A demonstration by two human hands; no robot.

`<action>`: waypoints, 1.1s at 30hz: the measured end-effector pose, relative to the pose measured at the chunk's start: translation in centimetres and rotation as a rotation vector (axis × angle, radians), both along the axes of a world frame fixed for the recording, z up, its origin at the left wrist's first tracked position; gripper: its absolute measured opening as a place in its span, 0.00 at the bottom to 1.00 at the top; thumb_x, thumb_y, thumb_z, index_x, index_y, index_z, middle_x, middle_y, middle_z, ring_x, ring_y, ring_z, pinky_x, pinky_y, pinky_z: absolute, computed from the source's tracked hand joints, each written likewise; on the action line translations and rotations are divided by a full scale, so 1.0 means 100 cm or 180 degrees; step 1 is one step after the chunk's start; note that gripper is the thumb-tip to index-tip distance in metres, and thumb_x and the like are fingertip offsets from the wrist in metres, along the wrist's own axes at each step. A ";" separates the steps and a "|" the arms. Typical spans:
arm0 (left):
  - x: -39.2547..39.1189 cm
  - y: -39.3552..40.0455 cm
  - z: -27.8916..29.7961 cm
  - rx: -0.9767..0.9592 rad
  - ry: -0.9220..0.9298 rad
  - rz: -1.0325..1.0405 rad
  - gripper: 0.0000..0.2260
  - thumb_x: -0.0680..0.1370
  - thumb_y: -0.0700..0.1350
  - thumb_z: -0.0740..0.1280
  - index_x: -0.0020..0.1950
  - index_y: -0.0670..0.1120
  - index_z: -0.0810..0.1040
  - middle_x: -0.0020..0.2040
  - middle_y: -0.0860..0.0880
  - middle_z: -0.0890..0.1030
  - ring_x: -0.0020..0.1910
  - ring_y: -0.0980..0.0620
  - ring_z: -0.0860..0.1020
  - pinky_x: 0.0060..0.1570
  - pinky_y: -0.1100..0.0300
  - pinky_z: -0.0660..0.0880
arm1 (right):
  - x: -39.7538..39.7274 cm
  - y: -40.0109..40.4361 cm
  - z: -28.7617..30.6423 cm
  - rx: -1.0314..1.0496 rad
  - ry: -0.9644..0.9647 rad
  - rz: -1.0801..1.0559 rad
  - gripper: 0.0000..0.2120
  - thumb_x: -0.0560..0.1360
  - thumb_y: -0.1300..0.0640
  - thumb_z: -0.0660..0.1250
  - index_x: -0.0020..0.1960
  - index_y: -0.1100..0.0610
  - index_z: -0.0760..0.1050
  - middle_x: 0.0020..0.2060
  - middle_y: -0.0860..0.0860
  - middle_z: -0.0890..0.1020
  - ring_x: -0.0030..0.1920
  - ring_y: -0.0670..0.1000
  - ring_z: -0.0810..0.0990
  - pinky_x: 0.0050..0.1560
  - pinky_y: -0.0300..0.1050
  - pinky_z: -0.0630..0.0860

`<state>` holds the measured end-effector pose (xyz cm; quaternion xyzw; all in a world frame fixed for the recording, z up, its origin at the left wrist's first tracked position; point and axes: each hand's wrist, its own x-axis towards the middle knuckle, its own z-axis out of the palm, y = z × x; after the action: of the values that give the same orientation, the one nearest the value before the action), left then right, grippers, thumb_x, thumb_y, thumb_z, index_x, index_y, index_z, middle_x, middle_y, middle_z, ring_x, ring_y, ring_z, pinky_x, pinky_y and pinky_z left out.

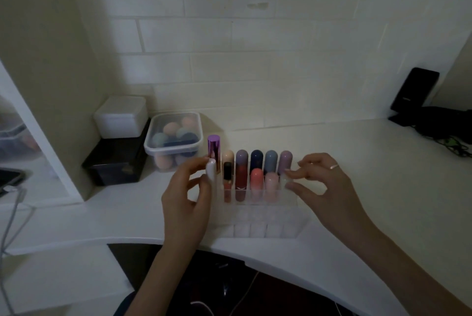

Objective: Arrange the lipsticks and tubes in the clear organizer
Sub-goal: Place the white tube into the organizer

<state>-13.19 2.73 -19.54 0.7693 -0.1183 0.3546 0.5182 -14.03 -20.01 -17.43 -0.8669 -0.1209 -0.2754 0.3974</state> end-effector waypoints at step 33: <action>0.060 -0.007 -0.001 0.1410 0.0275 -0.0010 0.04 0.78 0.41 0.66 0.51 0.42 0.74 0.45 0.48 0.74 0.42 0.50 0.73 0.40 0.62 0.67 | 0.062 0.005 -0.005 -0.0117 0.1229 -0.0310 0.12 0.78 0.63 0.55 0.56 0.63 0.74 0.28 0.50 0.74 0.29 0.51 0.73 0.32 0.44 0.68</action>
<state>-7.14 2.07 -19.59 0.8785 -0.1721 0.2859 0.3418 -7.86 -19.51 -17.90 -0.9156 -0.0054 -0.1207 0.3836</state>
